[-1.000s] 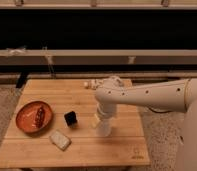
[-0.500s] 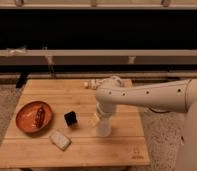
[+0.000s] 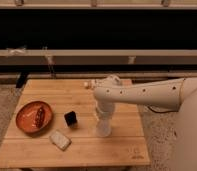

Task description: Place the ceramic cup over the eraser

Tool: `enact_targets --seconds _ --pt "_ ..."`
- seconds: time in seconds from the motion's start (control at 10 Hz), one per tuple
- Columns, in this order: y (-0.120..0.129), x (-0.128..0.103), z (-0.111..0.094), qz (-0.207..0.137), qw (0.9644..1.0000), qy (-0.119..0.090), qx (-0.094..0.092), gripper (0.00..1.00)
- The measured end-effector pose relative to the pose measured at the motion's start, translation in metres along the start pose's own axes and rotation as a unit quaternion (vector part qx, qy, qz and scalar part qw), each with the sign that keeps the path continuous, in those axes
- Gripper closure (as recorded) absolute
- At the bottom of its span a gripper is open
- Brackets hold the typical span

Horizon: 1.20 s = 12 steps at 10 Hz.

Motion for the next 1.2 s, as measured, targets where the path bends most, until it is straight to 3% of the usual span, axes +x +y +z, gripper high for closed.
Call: enact_targets --seconds 0.4,0.7,0.8,1.0,1.2 --pt "-0.006 -0.002 -0.002 0.01 0.9998 0.014 0.004 0.98" --pt "-0.005 -0.014 -0.041 0.016 0.9997 -0.018 0.005 1.0" --pt "-0.001 -0.02 -0.062 0.008 0.9994 -0.032 0.004 1.0" --pt "0.019 -0.037 -0.099 -0.028 0.9981 -0.055 0.004 1.0" --pt "0.052 -0.058 -0.124 -0.079 0.9942 -0.073 0.003 1.0"
